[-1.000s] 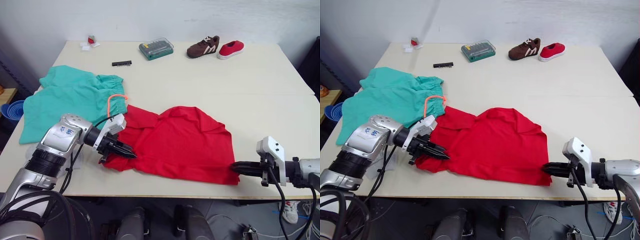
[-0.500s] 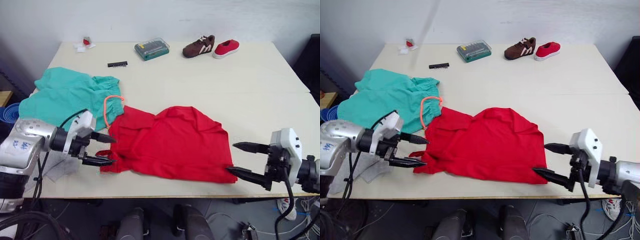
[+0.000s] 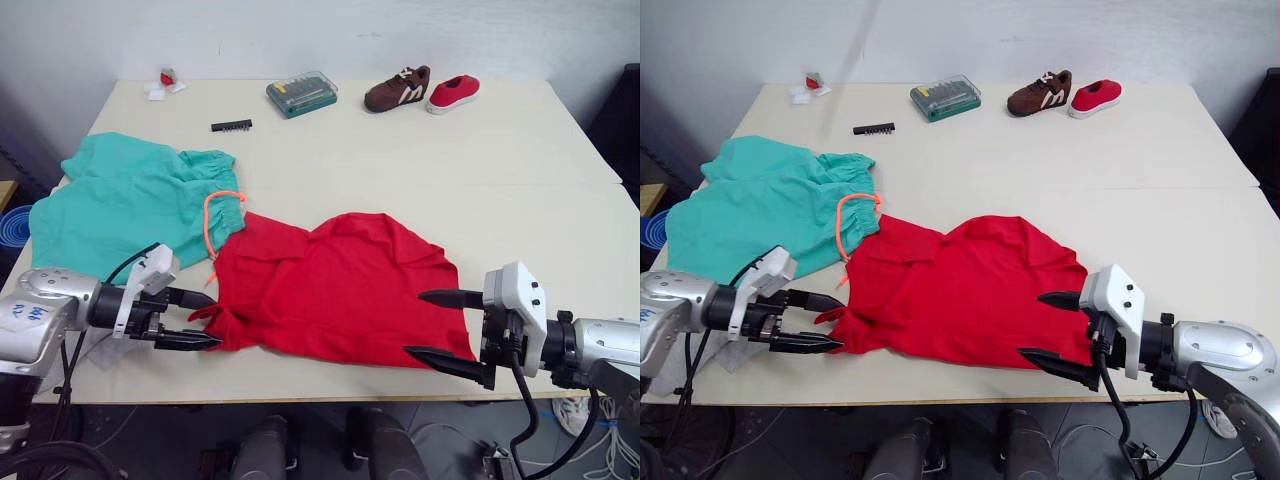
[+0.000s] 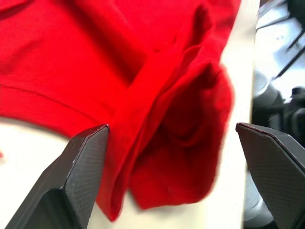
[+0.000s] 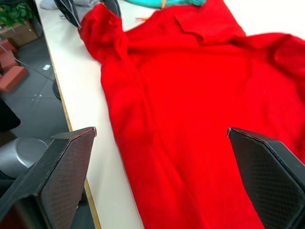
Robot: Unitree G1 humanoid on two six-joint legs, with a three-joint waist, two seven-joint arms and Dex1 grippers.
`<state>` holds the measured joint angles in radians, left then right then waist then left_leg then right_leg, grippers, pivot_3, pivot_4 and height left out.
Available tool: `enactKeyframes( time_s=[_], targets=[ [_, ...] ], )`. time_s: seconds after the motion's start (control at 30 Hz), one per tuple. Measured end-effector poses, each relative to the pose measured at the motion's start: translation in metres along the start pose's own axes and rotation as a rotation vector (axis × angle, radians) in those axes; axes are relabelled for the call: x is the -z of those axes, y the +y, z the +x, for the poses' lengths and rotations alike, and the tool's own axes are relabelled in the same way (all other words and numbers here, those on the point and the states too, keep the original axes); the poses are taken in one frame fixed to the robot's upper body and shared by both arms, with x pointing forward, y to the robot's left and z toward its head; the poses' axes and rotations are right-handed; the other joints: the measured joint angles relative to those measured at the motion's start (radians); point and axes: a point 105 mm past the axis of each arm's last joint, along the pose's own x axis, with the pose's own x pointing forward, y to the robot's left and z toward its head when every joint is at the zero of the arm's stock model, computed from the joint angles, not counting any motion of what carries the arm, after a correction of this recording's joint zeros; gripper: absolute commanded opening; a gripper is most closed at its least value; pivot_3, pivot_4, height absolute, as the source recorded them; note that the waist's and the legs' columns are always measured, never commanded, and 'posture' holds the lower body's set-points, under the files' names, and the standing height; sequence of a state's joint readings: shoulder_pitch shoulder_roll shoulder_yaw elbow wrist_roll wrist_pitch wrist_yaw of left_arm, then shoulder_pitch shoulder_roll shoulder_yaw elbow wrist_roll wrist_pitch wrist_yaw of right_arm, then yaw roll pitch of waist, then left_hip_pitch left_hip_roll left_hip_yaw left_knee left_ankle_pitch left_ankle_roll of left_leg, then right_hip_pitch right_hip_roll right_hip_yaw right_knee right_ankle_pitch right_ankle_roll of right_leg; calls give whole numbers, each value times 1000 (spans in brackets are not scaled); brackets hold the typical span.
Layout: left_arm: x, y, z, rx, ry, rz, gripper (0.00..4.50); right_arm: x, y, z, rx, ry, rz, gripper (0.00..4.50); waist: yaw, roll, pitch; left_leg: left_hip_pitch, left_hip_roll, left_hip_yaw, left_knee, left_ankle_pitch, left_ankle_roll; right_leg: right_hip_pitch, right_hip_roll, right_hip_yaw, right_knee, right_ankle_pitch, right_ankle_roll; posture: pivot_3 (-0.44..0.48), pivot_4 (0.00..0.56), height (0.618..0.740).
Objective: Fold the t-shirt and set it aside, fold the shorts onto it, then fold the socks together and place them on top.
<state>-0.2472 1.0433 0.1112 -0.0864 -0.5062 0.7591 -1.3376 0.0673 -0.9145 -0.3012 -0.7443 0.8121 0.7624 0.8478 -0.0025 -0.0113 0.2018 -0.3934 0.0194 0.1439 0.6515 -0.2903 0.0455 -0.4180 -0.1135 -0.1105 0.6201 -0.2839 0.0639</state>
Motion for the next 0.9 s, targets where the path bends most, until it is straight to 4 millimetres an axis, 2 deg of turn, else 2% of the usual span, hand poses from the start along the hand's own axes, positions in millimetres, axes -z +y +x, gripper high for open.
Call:
enactKeyframes(
  time_s=[0.17, 0.37, 0.4, 0.5, 0.73, 0.83, 0.9],
  targets=[
    [-12, -16, -18, 8, -50, -65, 4466, 4, 0, 0, 6, 9, 2, 4500, 1, 0, 0, 2, 0, 0, 0, -1, -4, 2, 0, 1, -1, 1, 2, 0, 150, 740],
    [-1, -28, -20, 47, -36, -164, 4466, 2, 1, 3, -6, 5, -10, 4500, 1, 0, 0, 4, 0, 0, -3, 0, -4, 2, 0, 1, 0, 0, -1, 0, 150, 740],
    [-1, -31, -21, 52, -29, -164, 4466, 1, 1, 3, -6, 2, -15, 4500, 1, 0, 0, 3, 0, 0, -4, 2, -9, 1, 0, 1, 0, 0, -2, 0, 150, 740],
    [-2, -29, -17, 26, -16, -112, 4466, -2, 0, 3, -9, -6, -26, 4500, 1, 0, 0, 3, 0, 0, -5, 2, -9, 0, 0, 1, 0, -1, -2, 0, 150, 740],
    [10, -22, 11, 26, -10, -118, 4466, -4, 2, 8, -29, -9, -32, 4500, 1, 0, 0, 2, 0, 0, -4, 2, -9, 0, 0, 1, 0, 0, -2, 0, 150, 740],
    [15, -14, 21, -11, -8, -97, 3874, -5, 1, 9, -27, -11, -37, 4500, 2, 0, 0, 2, 0, 0, -4, 2, -9, 0, 0, 0, 0, 0, -2, 0, 150, 740],
    [16, -13, 24, -7, -22, -107, 3225, -5, 1, 9, -26, -10, -38, 4500, 1, 0, 0, 2, 0, 0, -4, 2, -9, 0, 0, 0, 0, 0, -2, 0, 150, 740]
  ],
)
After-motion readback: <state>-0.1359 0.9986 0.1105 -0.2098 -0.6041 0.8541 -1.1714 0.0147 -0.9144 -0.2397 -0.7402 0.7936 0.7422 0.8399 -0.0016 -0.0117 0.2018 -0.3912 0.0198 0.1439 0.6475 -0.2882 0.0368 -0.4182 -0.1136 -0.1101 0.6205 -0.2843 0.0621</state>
